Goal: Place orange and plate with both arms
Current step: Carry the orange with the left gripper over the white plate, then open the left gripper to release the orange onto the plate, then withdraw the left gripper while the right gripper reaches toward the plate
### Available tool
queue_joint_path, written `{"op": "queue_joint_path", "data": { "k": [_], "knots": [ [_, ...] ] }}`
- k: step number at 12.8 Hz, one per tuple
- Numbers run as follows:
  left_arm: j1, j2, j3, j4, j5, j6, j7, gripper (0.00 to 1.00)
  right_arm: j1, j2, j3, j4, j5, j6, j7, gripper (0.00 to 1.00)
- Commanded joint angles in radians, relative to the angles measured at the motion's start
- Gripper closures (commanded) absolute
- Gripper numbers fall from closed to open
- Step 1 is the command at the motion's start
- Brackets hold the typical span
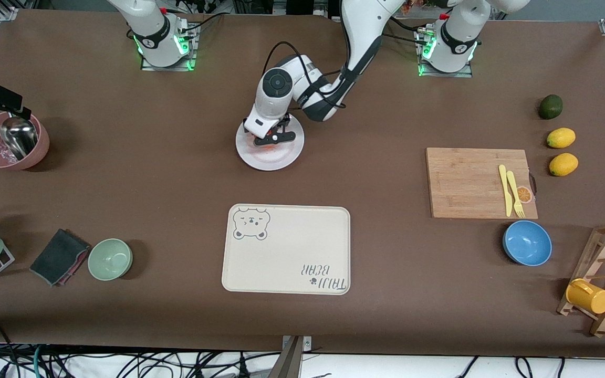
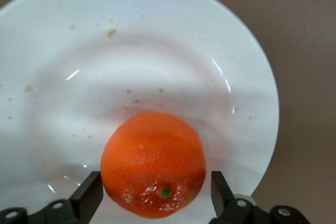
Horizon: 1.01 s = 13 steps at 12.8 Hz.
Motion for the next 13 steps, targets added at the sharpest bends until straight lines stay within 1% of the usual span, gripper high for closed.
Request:
{"op": "queue_joint_path", "data": {
  "k": [1,2,3,5,7,8,10,11,12,13],
  "knots": [
    [0.073,-0.018,-0.001,0.064,0.012,-0.119,0.008,0.00,-0.008,-0.001,-0.020,-0.001,0.002,0.006,-0.011,0.00],
    [0.106,-0.042,-0.001,0.073,0.012,-0.199,0.027,0.00,-0.004,0.000,-0.020,-0.001,-0.003,0.005,-0.010,0.00],
    [0.152,-0.074,-0.003,0.075,0.012,-0.288,0.085,0.00,0.001,0.014,-0.014,0.001,-0.009,0.011,-0.001,0.00],
    [0.263,-0.139,-0.005,0.075,0.011,-0.449,0.250,0.00,0.002,0.036,-0.010,0.022,-0.003,-0.003,-0.001,0.00],
    [0.389,-0.188,-0.005,0.075,0.011,-0.581,0.405,0.00,0.004,0.051,-0.010,0.018,-0.009,-0.050,-0.040,0.00],
    [0.463,-0.206,-0.005,0.075,0.011,-0.657,0.503,0.00,0.005,0.051,-0.010,0.019,-0.008,-0.075,-0.074,0.00],
    [0.615,-0.223,0.000,0.075,0.023,-0.771,0.739,0.00,0.005,0.054,-0.010,0.025,-0.017,-0.077,-0.094,0.00],
    [0.678,-0.230,0.003,0.078,0.098,-0.822,0.848,0.00,0.004,0.058,-0.013,0.027,-0.046,-0.072,-0.120,0.00],
    [0.721,-0.243,0.002,0.079,0.173,-0.850,0.917,0.00,0.005,0.062,-0.013,0.029,-0.093,-0.070,-0.157,0.00],
    [0.756,-0.248,0.005,0.079,0.207,-0.851,0.948,0.00,0.007,0.063,-0.010,0.035,-0.101,-0.072,-0.162,0.01]
  ]
}}
